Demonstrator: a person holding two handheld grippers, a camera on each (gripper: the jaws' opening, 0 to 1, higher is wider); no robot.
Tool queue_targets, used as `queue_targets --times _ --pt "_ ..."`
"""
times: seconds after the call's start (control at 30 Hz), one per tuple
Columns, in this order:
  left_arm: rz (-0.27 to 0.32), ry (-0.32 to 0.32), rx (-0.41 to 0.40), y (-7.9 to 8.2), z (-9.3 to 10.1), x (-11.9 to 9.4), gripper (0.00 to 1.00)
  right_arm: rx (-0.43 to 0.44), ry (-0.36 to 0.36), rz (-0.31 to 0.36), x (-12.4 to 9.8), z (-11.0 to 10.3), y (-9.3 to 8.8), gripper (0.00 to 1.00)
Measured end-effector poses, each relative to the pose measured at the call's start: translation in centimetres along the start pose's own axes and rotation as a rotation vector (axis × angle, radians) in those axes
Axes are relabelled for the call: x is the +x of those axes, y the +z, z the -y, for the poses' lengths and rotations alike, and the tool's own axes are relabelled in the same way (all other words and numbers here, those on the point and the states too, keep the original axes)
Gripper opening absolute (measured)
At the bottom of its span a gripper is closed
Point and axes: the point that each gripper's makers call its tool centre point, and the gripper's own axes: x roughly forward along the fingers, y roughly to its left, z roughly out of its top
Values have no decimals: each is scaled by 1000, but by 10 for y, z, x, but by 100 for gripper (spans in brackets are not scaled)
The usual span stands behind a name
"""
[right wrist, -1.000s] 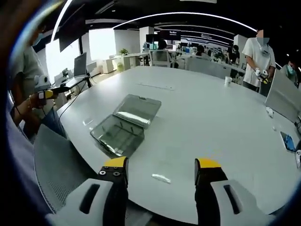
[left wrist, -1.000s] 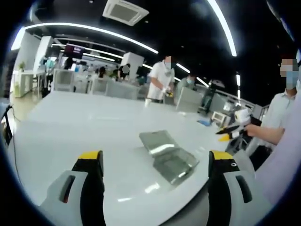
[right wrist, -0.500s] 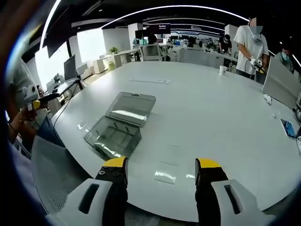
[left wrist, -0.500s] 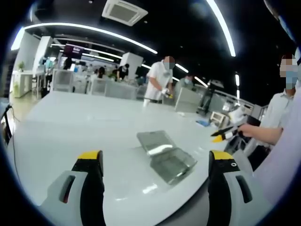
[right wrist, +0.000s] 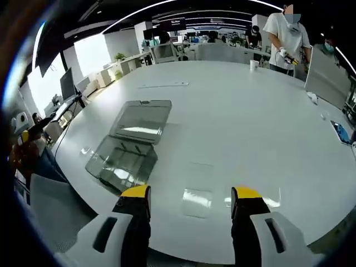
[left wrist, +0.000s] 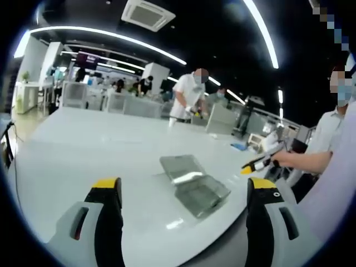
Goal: Insert the divider into the dual guide fixture by aligning both edges with the guide slots and pushing it downward to the bottom, including one-sided entry, uneven engagement, binding, and posture correction.
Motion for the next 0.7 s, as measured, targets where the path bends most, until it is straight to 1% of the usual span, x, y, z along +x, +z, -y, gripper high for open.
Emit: queue_targets --times 0.43,0.7 --pt "-4 11 -3 0 -2 0 91 12 -27 -29 20 0 -1 56" --pt "-7 19 -8 0 -4 1 91 30 -46 -61 34 2 -8 54"
